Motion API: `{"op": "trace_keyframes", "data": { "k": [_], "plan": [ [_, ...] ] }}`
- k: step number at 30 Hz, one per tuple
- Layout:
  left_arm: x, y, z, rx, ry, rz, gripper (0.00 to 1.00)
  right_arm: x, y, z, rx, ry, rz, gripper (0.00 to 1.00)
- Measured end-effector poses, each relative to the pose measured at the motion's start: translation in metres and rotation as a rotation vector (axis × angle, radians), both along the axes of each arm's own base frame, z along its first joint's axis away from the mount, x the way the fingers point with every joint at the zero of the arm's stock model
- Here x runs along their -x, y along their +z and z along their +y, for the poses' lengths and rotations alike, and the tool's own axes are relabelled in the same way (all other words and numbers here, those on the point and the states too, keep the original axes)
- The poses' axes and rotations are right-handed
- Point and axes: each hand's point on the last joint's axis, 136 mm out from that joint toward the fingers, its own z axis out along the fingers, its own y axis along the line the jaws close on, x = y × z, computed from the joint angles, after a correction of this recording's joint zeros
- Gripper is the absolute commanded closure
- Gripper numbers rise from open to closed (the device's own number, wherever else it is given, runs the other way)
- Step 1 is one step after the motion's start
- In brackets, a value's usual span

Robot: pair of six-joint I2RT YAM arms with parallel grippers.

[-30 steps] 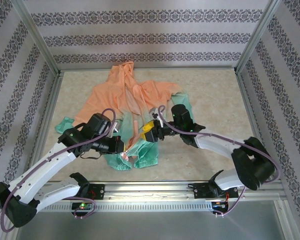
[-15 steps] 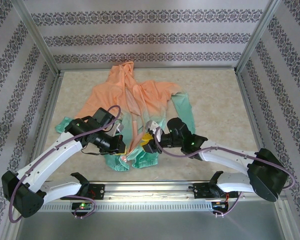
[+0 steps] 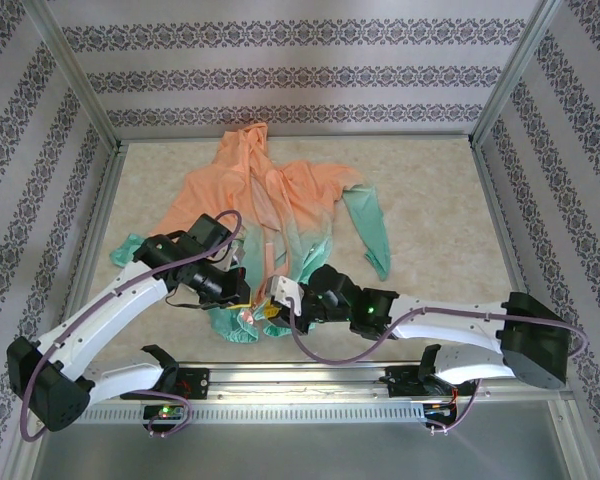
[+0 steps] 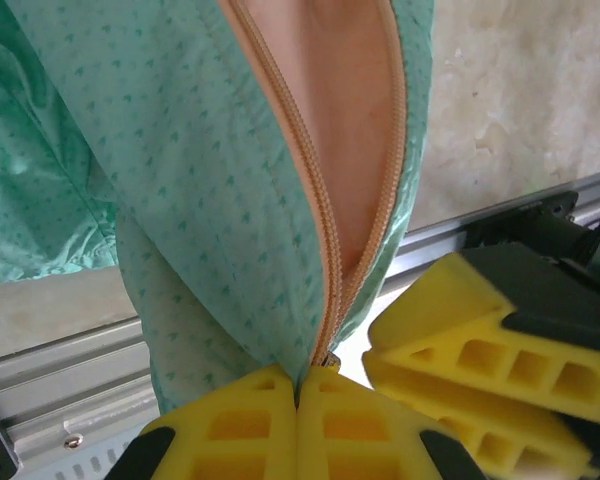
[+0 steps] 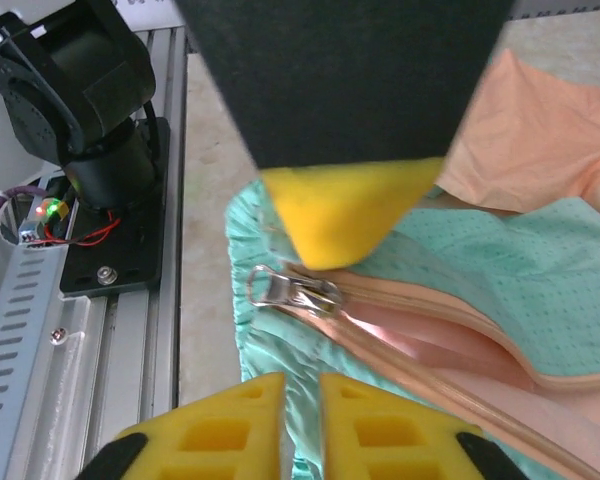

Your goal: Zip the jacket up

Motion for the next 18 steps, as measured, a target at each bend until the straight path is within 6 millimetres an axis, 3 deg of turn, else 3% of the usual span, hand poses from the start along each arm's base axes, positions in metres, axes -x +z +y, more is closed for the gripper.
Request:
{"op": "trace_keyframes", "data": {
  "k": [18],
  "plan": [
    [-0.014, -0.005, 0.008, -0.096, 0.05, 0.003, 1.0, -0.003, -0.01, 0.034, 0.018, 0.021, 0.008, 0.71]
  ]
}}
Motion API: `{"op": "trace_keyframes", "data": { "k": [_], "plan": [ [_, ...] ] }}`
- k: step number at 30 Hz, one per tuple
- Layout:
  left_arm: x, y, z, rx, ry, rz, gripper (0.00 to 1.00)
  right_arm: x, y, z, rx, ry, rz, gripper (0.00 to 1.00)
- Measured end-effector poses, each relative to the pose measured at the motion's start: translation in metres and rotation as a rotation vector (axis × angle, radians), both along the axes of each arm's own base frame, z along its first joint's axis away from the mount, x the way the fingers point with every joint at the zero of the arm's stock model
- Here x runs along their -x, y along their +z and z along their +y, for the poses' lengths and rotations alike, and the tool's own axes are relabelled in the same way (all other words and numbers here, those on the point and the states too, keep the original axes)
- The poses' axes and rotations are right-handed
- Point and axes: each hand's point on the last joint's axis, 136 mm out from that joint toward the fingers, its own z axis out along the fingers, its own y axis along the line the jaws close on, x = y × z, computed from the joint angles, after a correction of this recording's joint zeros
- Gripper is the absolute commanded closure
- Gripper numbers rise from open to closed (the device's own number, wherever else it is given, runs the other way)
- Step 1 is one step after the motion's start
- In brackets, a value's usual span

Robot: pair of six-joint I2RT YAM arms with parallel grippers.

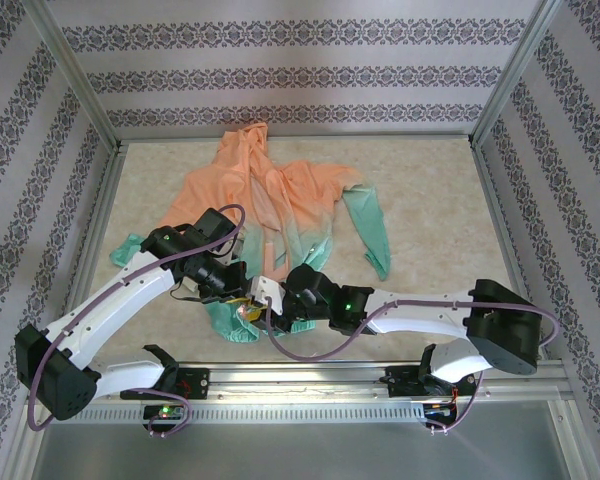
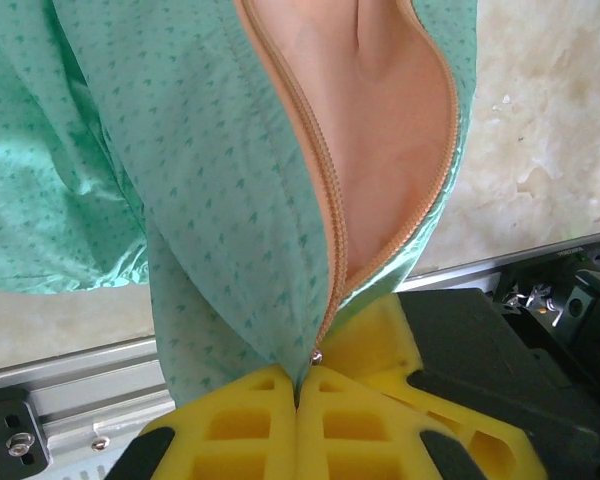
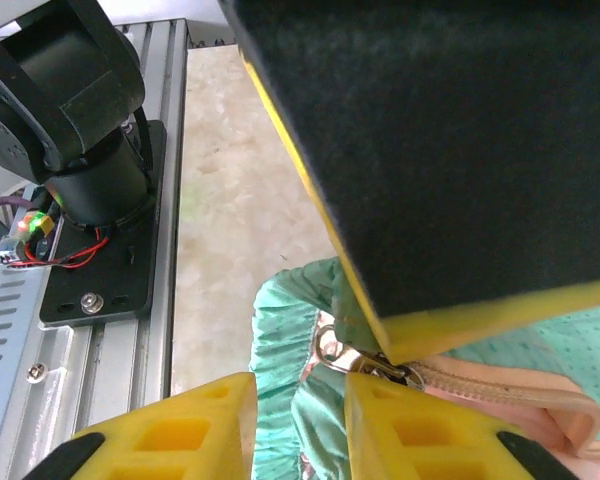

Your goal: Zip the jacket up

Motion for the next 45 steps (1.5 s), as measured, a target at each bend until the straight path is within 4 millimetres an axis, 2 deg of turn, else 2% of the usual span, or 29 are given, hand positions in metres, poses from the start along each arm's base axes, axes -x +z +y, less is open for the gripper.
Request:
{"op": "trace_keyframes", "data": {
  "k": [8, 17, 24, 26, 38, 41, 45],
  "plan": [
    [-0.001, -0.001, 0.001, -0.009, 0.003, -0.004, 1.0, -0.001, -0.004, 0.007, 0.004, -0.006, 0.02, 0.62],
    [-0.002, -0.002, 0.002, -0.017, 0.005, -0.01, 1.0, -0.008, -0.005, 0.006, -0.001, -0.078, 0.055, 0.53],
    [-0.002, -0.002, 0.002, -0.017, 0.005, -0.009, 1.0, -0.018, -0.005, 0.002, -0.014, -0.152, 0.057, 0.52],
    [-0.002, -0.002, 0.002, -0.017, 0.005, -0.009, 1.0, -0.019, -0.004, 0.002, -0.015, -0.161, 0.057, 0.54],
    [-0.001, -0.001, 0.001, -0.01, -0.012, -0.01, 1.0, -0.025, -0.012, -0.006, 0.008, -0.192, 0.032, 0.81],
    [-0.001, -0.001, 0.001, -0.005, -0.021, -0.012, 1.0, -0.026, -0.014, -0.009, 0.015, -0.194, 0.021, 0.85],
    [0.0, 0.0, 0.0, 0.001, -0.028, -0.011, 1.0, -0.027, -0.014, -0.009, 0.016, -0.195, 0.015, 0.87]
  ]
}}
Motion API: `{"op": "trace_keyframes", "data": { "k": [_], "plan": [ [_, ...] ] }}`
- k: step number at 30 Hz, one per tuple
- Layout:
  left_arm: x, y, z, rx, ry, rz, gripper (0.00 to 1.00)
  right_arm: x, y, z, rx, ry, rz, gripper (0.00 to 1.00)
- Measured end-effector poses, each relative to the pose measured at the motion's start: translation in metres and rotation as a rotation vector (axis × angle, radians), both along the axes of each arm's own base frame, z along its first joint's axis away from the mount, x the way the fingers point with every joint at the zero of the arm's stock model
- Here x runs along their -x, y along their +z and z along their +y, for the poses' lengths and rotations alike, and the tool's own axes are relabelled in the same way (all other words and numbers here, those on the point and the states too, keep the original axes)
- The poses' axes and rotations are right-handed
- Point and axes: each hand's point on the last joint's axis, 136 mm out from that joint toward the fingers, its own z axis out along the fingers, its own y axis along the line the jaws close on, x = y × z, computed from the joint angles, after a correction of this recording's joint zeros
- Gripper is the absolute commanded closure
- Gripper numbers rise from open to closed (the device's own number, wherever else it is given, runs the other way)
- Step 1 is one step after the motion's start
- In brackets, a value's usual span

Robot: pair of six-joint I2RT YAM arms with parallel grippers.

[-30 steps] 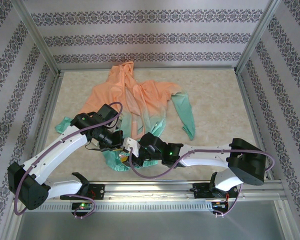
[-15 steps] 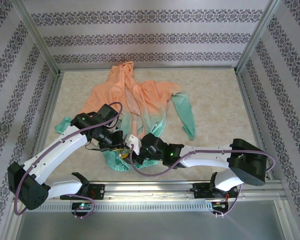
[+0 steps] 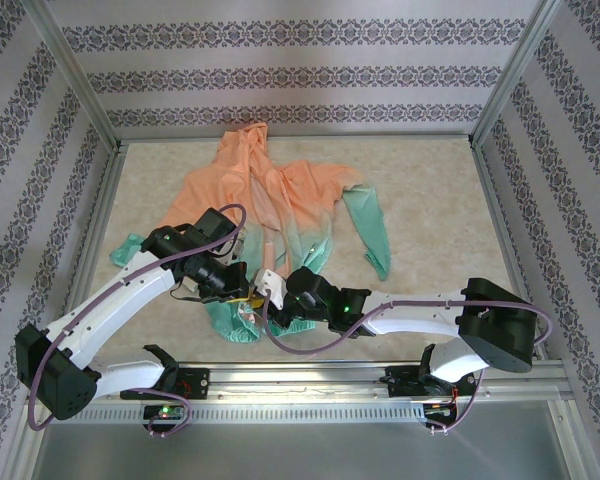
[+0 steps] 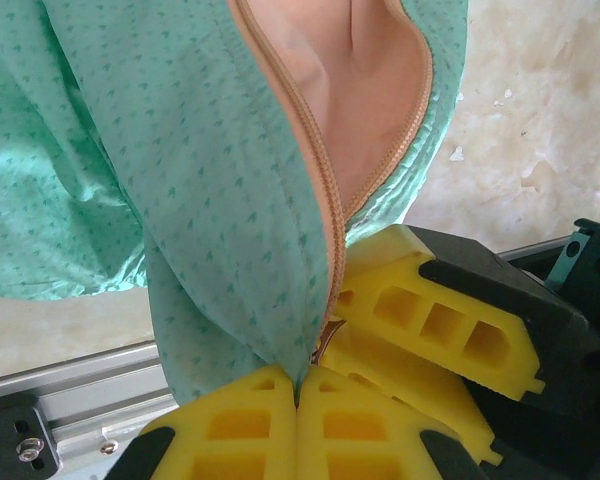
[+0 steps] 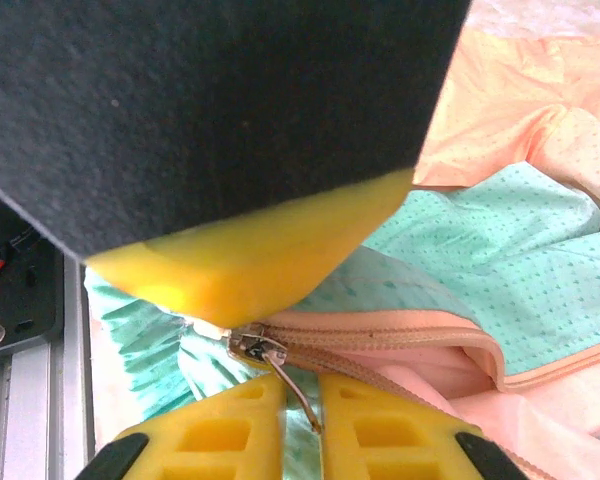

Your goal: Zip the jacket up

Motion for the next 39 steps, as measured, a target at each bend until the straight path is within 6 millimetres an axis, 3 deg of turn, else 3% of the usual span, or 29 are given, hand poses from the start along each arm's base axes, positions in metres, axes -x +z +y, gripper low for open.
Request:
{"op": "trace_keyframes", "data": {
  "k": [11, 17, 32, 39],
  "plan": [
    [0.002, 0.001, -0.002, 0.013, -0.012, 0.004, 1.0, 0.001, 0.001, 0.0, 0.004, 0.017, -0.019, 0.83],
    [0.002, 0.001, -0.003, 0.019, -0.025, 0.002, 1.0, 0.005, -0.001, 0.0, 0.019, 0.043, -0.025, 1.0],
    [0.011, 0.005, 0.0, 0.045, -0.112, -0.058, 1.0, 0.002, 0.007, -0.008, -0.007, 0.055, 0.071, 1.0],
    [0.019, -0.002, 0.003, 0.043, -0.13, -0.05, 1.0, 0.0, 0.004, -0.012, 0.005, 0.053, 0.117, 1.0]
  ]
}}
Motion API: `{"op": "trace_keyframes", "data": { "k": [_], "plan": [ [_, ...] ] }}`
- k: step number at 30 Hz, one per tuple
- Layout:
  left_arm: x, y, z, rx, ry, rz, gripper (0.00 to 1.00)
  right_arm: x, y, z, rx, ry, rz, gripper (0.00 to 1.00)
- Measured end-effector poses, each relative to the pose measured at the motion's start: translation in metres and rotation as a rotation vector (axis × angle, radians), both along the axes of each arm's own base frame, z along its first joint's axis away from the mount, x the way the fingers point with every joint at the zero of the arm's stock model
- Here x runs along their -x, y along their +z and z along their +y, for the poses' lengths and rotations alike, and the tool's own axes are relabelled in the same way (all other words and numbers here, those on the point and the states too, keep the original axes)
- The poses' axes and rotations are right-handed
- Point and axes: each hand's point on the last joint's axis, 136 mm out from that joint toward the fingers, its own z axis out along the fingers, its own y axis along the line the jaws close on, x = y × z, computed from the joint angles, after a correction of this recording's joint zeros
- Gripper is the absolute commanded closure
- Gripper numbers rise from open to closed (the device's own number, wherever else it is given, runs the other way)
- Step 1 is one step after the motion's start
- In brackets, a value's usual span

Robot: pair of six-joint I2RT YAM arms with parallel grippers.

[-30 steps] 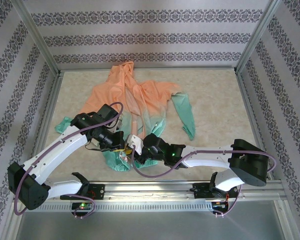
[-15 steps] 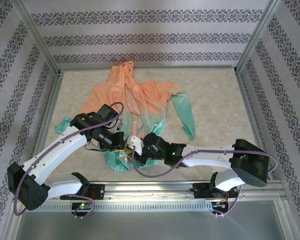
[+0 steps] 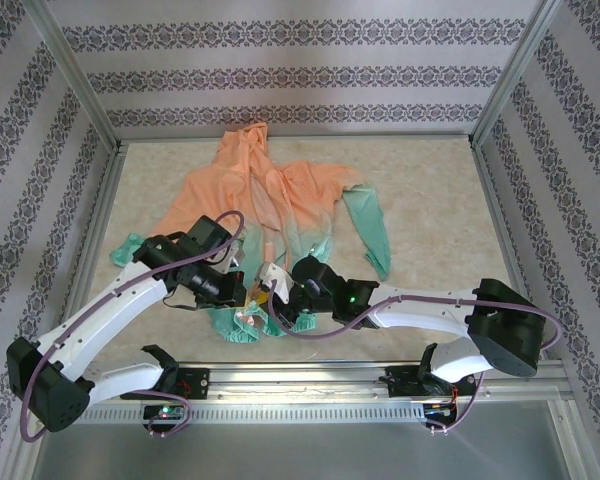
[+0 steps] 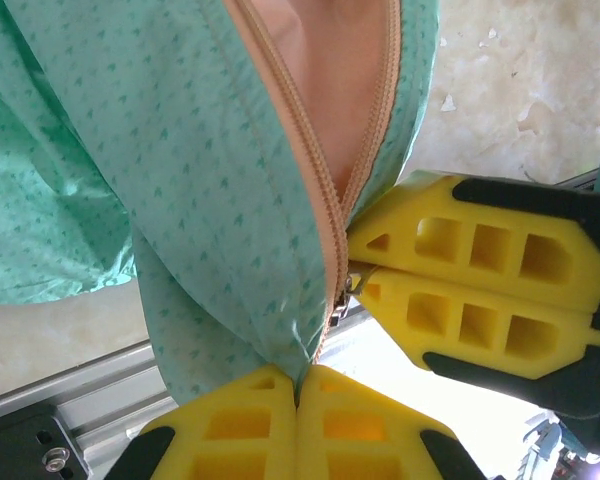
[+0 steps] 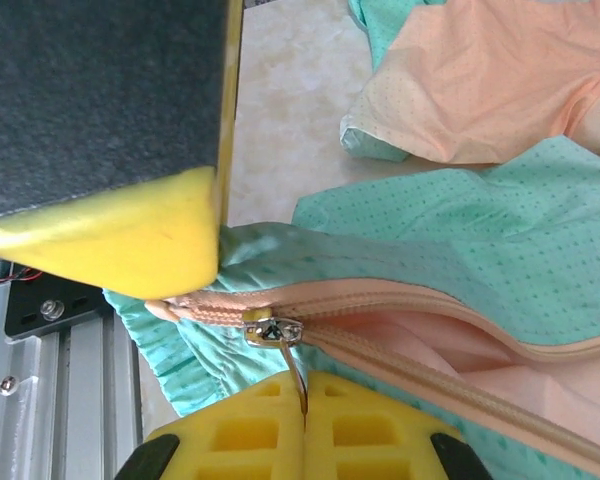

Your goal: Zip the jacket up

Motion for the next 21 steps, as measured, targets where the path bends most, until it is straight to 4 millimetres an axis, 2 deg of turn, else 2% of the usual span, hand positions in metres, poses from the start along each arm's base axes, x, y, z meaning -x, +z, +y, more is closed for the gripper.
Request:
{"op": "trace_keyframes", "data": {
  "k": [2, 3, 5, 7, 10, 15, 21],
  "plan": [
    [0.002, -0.001, 0.001, 0.006, -0.001, -0.001, 0.96, 0.002, -0.001, 0.0, 0.0, 0.008, 0.012, 1.0],
    [0.003, -0.002, 0.001, 0.012, -0.002, -0.003, 0.87, 0.004, -0.001, 0.0, -0.001, 0.013, 0.018, 1.0],
    [0.005, -0.001, 0.0, 0.024, -0.004, -0.011, 0.76, 0.006, 0.0, 0.001, -0.004, 0.025, 0.026, 1.0],
    [0.007, 0.0, 0.002, 0.031, -0.008, -0.023, 0.56, 0.004, 0.0, 0.0, -0.006, 0.021, 0.031, 1.0],
    [0.009, 0.005, 0.005, 0.042, -0.004, -0.059, 0.41, -0.002, 0.0, -0.002, -0.009, 0.008, 0.036, 1.0],
    [0.006, 0.014, 0.01, 0.072, 0.008, -0.17, 0.38, 0.0, 0.0, -0.002, -0.012, 0.017, 0.043, 1.0],
    [0.004, -0.006, 0.009, 0.083, 0.022, -0.175, 0.4, 0.002, 0.001, -0.002, -0.016, 0.024, 0.055, 1.0]
  ]
}}
